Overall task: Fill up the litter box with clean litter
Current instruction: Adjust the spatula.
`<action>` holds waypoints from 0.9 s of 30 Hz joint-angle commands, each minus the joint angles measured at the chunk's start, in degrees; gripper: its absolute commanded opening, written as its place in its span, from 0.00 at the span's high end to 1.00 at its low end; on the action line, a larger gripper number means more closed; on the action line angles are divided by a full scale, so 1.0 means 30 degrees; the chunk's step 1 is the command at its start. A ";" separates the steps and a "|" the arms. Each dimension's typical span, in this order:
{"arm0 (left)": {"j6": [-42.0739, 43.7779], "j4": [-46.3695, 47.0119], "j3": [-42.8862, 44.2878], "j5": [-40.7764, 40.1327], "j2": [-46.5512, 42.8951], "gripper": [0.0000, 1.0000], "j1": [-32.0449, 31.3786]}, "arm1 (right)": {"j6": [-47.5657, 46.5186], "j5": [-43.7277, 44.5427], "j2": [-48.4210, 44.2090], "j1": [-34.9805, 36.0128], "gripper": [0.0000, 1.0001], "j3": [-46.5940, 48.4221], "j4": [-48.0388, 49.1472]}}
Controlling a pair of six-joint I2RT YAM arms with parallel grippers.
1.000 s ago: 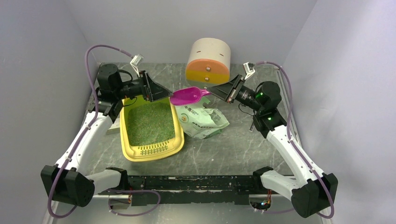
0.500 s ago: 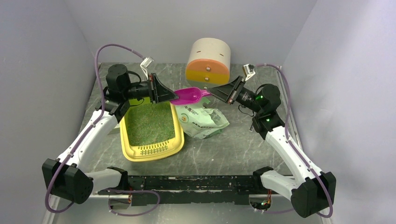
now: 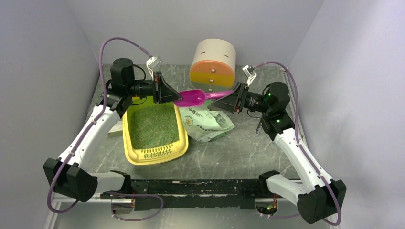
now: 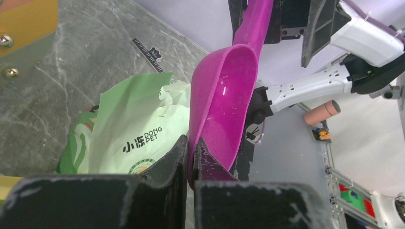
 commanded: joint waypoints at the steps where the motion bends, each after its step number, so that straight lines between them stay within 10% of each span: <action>1: 0.2722 -0.1866 0.1401 0.1318 0.0410 0.95 0.0001 | -0.0562 -0.1494 -0.0522 -0.0352 0.28 0.0160 -0.0145; 16: 0.3674 -0.2876 0.2261 0.2207 0.1056 0.95 -0.0129 | 0.1806 -0.3295 0.0019 -0.2219 0.21 -0.0397 0.2484; 27: 0.4501 -0.4122 0.3209 0.1388 0.1918 0.95 -0.0685 | 0.2316 -0.3750 0.0665 -0.2154 0.46 -0.0413 0.2725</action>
